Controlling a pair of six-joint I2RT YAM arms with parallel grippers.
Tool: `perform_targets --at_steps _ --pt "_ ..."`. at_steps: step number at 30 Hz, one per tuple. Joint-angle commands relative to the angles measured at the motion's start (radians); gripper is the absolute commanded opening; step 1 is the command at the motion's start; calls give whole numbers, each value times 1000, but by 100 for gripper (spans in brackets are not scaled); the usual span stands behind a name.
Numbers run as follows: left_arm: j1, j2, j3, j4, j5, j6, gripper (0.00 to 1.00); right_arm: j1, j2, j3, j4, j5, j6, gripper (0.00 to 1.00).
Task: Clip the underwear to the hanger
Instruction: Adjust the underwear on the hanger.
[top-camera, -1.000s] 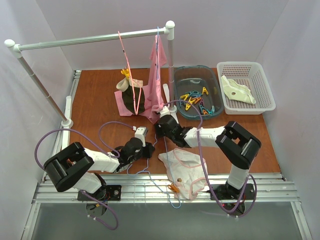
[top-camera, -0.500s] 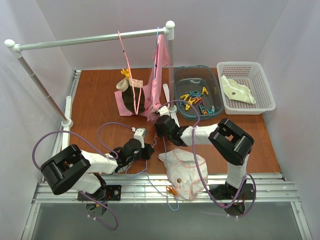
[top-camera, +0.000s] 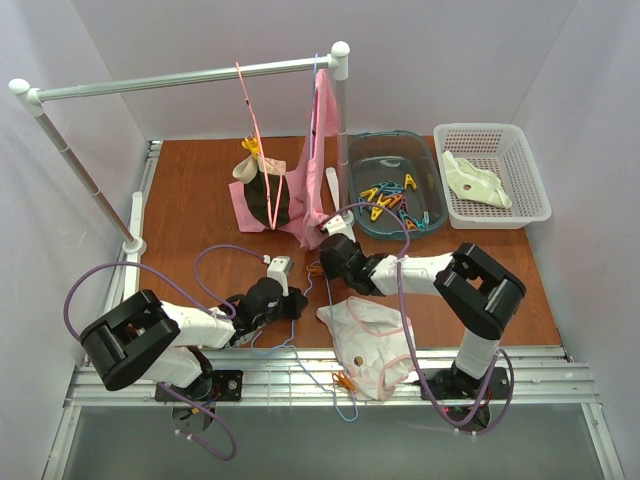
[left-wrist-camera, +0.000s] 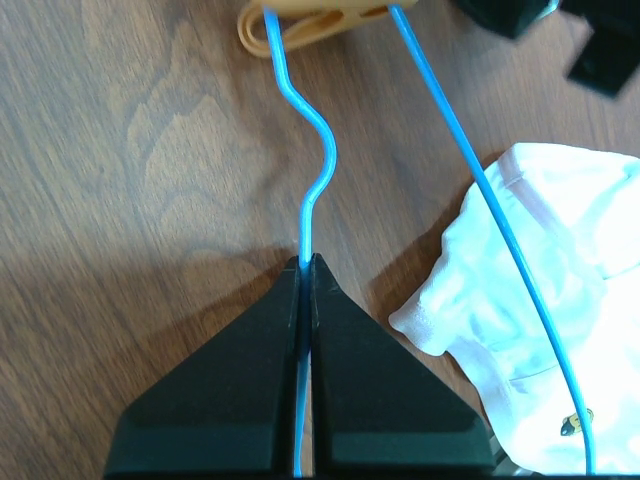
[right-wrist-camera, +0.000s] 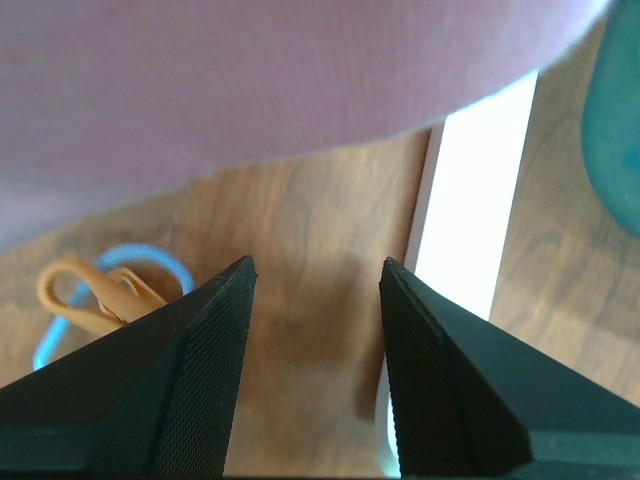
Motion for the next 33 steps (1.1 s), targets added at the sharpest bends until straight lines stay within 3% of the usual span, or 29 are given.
perform_targets --at_steps 1,5,14,18,33 --pt "2 12 3 -44 -39 5 0 11 -62 -35 -26 -17 9 45" --pt "2 21 11 -47 -37 10 0 28 -80 -61 -8 -52 -3 45" --pt "3 19 17 -61 -39 13 0 48 -190 -31 -95 107 -33 47" --pt "2 22 17 -56 -39 13 0 50 -261 -34 -103 57 -49 47" --pt "2 1 12 -76 -45 11 0 51 -109 3 58 -48 -50 47"
